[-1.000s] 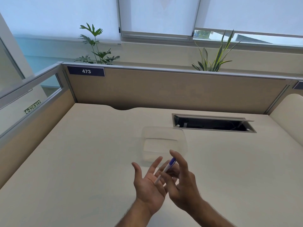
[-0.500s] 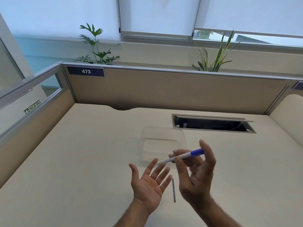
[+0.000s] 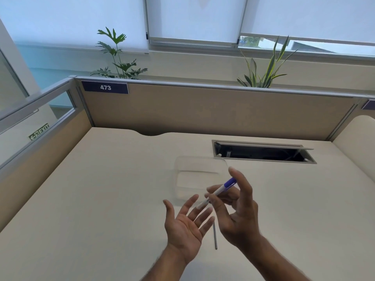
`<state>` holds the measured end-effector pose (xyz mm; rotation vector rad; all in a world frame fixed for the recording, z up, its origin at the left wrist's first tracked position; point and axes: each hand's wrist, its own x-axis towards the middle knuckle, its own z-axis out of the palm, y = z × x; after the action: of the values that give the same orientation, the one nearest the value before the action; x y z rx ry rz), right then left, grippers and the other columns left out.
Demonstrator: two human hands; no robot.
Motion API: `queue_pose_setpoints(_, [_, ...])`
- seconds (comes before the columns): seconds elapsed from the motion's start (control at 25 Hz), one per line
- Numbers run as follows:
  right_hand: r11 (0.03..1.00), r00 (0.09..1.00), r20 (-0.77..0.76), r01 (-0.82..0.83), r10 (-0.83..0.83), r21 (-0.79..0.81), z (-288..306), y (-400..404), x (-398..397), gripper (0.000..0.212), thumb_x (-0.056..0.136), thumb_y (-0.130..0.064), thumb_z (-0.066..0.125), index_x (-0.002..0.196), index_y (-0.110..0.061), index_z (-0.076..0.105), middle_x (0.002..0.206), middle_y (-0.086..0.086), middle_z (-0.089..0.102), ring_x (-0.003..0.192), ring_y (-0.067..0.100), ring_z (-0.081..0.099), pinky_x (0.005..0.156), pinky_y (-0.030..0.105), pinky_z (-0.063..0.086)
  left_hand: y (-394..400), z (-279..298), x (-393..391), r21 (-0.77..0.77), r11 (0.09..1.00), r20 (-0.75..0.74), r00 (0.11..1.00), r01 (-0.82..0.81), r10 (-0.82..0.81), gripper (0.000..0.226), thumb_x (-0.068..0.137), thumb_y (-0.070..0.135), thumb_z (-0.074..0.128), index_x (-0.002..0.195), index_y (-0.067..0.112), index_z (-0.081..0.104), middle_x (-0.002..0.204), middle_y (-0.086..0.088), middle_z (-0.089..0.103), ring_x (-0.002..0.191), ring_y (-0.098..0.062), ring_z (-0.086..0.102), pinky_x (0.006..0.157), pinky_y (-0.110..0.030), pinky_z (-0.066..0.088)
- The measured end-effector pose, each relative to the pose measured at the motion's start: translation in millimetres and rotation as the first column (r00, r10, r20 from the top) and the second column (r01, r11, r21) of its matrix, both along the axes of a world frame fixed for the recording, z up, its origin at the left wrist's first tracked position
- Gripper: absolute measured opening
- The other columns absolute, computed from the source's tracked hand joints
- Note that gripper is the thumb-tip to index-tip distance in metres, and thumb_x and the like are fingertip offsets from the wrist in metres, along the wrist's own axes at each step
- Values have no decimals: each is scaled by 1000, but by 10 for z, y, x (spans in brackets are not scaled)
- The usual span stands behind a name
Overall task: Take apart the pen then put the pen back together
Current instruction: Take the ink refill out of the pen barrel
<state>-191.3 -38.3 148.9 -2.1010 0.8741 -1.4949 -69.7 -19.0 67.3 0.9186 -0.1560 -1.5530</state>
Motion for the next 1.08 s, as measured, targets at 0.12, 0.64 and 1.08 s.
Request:
queue_pose_setpoints(0.12, [998, 999, 13, 53, -53, -34, 16, -80, -19, 67, 80, -4, 69, 135, -17, 33, 92, 4, 72, 82, 8, 71, 80, 16, 57, -21, -290, 150, -4, 1000, 737, 676, -13, 12, 47, 84, 62, 51, 96, 20, 70, 90, 2, 77, 101, -28, 69, 81, -36, 54])
queue_pose_setpoints(0.64, [988, 953, -303, 40, 7, 149, -1052, -39, 41, 87, 86, 0, 65, 137, -58, 26, 95, -3, 71, 79, 9, 71, 75, 19, 58, 78, -1133, 756, 352, 900, 726, -681, 258, -89, 77, 91, 69, 26, 146, 18, 41, 155, -8, 36, 144, -22, 18, 112, -58, 12])
queue_pose_setpoints(1.08, [990, 984, -161, 99, -82, 104, -906, -180, -34, 78, 83, 5, 69, 138, -35, 31, 93, -4, 70, 88, -10, 67, 79, 15, 57, 78, -1140, 760, 354, 902, 724, -683, 248, -97, 77, 92, 70, 25, 147, 18, 39, 157, -8, 32, 145, -22, 17, 111, -59, 12])
